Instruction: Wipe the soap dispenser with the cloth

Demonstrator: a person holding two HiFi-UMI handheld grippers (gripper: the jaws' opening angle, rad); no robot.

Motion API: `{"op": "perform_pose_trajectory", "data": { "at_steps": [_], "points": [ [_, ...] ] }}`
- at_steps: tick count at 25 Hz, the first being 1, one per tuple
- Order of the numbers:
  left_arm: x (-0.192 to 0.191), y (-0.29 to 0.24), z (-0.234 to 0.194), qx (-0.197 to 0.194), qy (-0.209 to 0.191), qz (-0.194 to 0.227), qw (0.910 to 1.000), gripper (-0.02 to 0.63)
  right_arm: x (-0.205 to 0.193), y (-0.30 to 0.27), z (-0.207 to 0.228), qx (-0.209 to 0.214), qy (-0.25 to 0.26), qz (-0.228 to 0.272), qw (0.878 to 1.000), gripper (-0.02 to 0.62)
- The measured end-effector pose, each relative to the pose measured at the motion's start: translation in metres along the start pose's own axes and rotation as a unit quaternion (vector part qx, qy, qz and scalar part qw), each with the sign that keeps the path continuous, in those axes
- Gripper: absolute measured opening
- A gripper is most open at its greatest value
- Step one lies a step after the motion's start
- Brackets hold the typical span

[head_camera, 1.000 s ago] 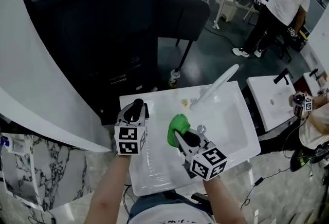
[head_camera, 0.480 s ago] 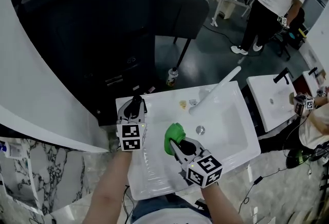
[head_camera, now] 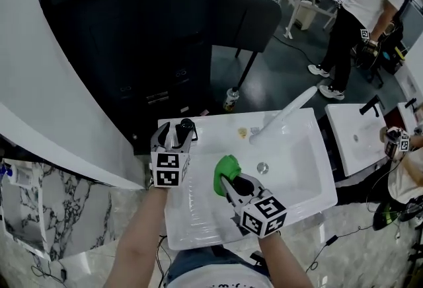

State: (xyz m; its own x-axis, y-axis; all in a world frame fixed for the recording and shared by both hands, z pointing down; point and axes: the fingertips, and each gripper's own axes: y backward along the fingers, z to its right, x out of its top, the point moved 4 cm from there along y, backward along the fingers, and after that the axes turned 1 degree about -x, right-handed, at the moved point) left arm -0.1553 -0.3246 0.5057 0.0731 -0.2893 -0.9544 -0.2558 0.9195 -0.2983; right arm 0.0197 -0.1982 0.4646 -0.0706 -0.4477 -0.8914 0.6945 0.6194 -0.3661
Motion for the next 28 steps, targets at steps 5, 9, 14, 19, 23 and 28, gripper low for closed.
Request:
{"op": "perform_pose_trajectory", "data": {
  "at_steps": [5, 9, 14, 19, 23, 28],
  "points": [
    [0.009, 0.038, 0.001, 0.016, 0.014, 0.020, 0.9996, 0.282, 0.008, 0.008, 0.005, 0.002, -0.001, 0.018, 1.000, 0.051],
    [0.018, 0.076, 0.005, 0.030, 0.012, 0.047, 0.9984, 0.282, 0.015, 0.015, 0.006, 0.008, 0.005, 0.036, 0.999, 0.051],
    [0.024, 0.126, 0.013, 0.057, 0.014, 0.070, 0.9958, 0.281, 0.022, 0.030, -0.003, 0.025, 0.042, 0.056, 0.997, 0.051],
    [0.026, 0.174, 0.030, 0.067, 0.030, 0.085, 0.9937, 0.258, 0.032, 0.047, -0.014, 0.030, 0.100, 0.078, 0.991, 0.051],
    [0.036, 0.205, 0.045, 0.102, 0.013, 0.107, 0.9890, 0.015, 0.042, 0.060, -0.021, 0.029, 0.142, 0.096, 0.985, 0.051],
    [0.045, 0.219, 0.052, 0.116, 0.000, 0.123, 0.9857, 0.015, 0.050, 0.066, -0.024, 0.025, 0.156, 0.113, 0.981, 0.049]
  ]
}}
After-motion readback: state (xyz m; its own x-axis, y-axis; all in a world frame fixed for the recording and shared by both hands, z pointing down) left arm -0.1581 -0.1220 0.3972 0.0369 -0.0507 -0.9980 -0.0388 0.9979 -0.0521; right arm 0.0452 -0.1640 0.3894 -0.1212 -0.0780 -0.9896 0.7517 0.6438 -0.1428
